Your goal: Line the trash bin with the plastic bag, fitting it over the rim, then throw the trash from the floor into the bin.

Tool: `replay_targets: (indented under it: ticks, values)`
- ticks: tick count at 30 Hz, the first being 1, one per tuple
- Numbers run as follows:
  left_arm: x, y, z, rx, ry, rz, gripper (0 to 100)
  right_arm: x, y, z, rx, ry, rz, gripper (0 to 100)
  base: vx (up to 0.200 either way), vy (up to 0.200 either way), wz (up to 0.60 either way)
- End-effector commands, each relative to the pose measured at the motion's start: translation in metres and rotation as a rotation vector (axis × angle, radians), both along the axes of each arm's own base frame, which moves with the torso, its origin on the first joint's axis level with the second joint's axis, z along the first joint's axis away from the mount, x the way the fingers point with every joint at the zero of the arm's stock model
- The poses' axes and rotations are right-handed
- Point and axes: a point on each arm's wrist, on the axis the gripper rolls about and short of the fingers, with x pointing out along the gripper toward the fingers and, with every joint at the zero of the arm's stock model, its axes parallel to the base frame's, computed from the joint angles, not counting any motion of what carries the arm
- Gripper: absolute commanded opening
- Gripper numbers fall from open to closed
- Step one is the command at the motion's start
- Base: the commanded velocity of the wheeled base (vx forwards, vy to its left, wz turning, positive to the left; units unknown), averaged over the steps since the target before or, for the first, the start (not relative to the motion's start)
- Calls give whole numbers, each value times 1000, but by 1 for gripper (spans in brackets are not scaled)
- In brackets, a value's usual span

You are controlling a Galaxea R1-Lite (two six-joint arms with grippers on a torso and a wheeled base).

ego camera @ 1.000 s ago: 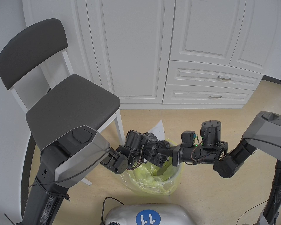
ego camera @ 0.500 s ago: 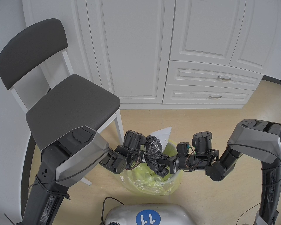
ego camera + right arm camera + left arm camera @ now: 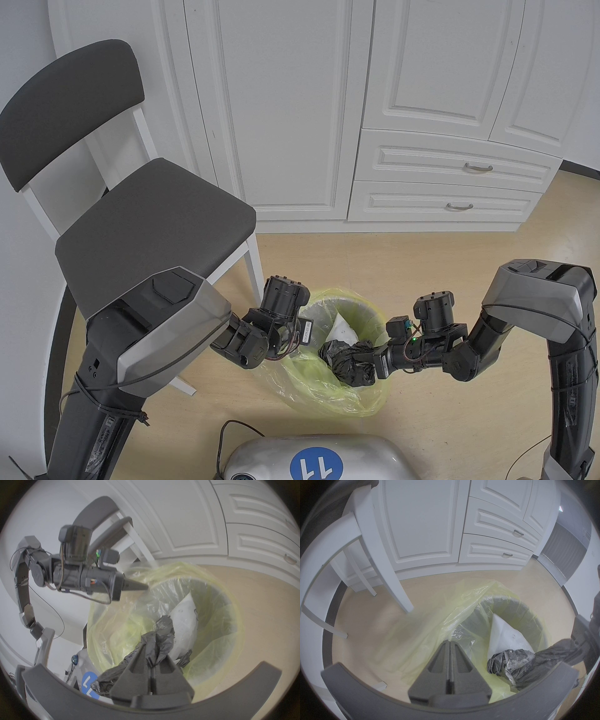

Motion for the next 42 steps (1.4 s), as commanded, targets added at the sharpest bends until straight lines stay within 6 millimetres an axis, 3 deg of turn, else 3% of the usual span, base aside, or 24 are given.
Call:
replay_targets:
  ticks: [1,6,12,14,18,22,27,30,31,42]
  values:
    - [0,0,1,-2,-3,0,0,3,-3,4,-12,-10,2,0,0,0,0]
    - [0,0,1,-2,-3,0,0,7,5,11,4,-35,8,0,0,0,0]
    - [-2,0,-1,3,3,-3,0,17,25,14,-18,-59,-128,0,0,0,0]
    - [-2,0,-1,1,1,-3,0,18,30,11,-28,-60,-149,0,0,0,0]
    - [-3,-3,1,-3,-6,-9,0,18,52,-18,-91,-43,-166,0,0,0,0]
    - [-5,-5,1,-3,-6,-13,0,19,66,-28,-127,-29,-177,0,0,0,0]
    - [-5,-5,2,-4,-7,-15,0,21,68,-30,-117,-36,-180,0,0,0,0]
    - [-5,-5,2,-4,-7,-15,0,24,66,-18,-75,-27,-217,0,0,0,0]
    - [-5,-5,2,-4,-7,-15,0,25,65,-14,-70,-31,-220,100,0,0,0]
    - [-6,-1,-3,5,4,-8,0,18,54,29,-30,-85,-234,100,0,0,0]
